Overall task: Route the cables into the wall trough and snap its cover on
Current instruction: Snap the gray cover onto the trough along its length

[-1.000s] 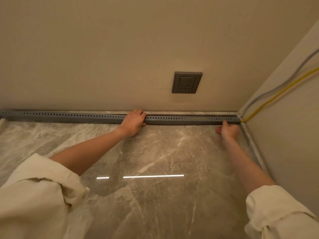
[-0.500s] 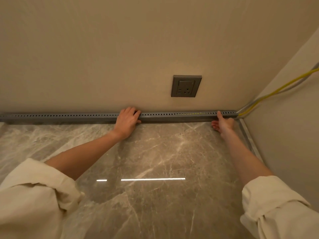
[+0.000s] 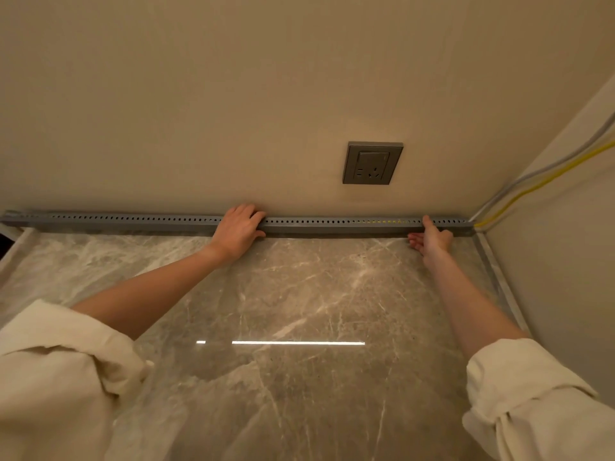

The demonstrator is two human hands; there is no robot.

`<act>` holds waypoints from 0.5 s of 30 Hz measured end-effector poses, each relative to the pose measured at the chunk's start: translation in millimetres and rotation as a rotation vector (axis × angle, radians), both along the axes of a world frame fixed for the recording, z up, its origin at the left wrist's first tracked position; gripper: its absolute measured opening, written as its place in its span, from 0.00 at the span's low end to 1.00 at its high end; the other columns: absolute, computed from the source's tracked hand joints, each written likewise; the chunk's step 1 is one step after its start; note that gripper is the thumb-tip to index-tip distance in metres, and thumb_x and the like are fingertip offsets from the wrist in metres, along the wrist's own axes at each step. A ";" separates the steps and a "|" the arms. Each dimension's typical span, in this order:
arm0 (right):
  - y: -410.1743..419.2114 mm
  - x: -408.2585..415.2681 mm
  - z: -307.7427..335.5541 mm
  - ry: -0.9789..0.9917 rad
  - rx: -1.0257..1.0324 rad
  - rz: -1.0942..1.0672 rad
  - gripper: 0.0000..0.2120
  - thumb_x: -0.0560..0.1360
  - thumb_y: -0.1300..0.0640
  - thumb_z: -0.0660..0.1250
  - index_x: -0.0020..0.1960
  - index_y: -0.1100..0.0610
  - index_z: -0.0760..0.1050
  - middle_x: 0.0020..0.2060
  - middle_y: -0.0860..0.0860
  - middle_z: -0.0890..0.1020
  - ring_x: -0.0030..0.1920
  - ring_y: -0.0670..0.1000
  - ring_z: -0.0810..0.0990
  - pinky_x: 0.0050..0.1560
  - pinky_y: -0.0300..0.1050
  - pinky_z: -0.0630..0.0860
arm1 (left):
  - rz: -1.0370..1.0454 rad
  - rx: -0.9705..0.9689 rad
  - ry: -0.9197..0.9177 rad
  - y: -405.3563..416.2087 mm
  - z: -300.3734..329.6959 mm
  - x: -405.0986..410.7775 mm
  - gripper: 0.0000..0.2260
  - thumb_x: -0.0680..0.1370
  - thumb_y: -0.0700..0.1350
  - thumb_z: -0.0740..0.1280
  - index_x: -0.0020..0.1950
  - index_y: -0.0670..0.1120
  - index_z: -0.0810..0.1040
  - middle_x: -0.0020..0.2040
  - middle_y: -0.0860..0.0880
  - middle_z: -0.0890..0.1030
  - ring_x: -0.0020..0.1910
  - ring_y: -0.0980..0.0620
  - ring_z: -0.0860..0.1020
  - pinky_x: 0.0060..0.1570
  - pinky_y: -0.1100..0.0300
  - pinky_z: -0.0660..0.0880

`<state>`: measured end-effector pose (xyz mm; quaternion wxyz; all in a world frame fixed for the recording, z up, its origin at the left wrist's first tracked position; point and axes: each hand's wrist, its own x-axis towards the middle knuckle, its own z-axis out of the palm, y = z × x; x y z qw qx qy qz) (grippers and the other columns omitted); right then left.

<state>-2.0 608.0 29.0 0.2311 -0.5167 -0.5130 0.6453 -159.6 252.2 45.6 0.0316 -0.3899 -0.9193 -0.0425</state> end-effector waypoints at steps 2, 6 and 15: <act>1.1 2.4 1.2 0.020 -0.012 0.000 0.15 0.77 0.53 0.65 0.53 0.61 0.62 0.32 0.56 0.77 0.17 0.43 0.75 0.19 0.35 0.73 | 0.015 -0.030 -0.007 -7.6 -0.4 -1.8 0.18 0.77 0.45 0.66 0.64 0.39 0.71 0.58 0.39 0.75 0.57 0.39 0.73 0.55 0.47 0.68; 0.4 3.8 4.3 0.096 -0.061 -0.010 0.14 0.78 0.55 0.64 0.54 0.61 0.62 0.36 0.56 0.76 0.30 0.48 0.78 0.23 0.35 0.77 | 0.017 -0.107 0.014 -9.7 0.3 -2.8 0.15 0.78 0.42 0.64 0.62 0.37 0.71 0.57 0.37 0.75 0.56 0.38 0.73 0.52 0.45 0.70; 6.7 -4.1 12.1 0.091 -0.065 0.021 0.20 0.77 0.54 0.66 0.61 0.64 0.62 0.42 0.61 0.78 0.23 0.47 0.80 0.32 0.41 0.81 | 0.121 -0.042 0.059 1.6 8.3 -5.6 0.14 0.74 0.41 0.69 0.56 0.37 0.72 0.53 0.37 0.75 0.52 0.38 0.73 0.50 0.46 0.70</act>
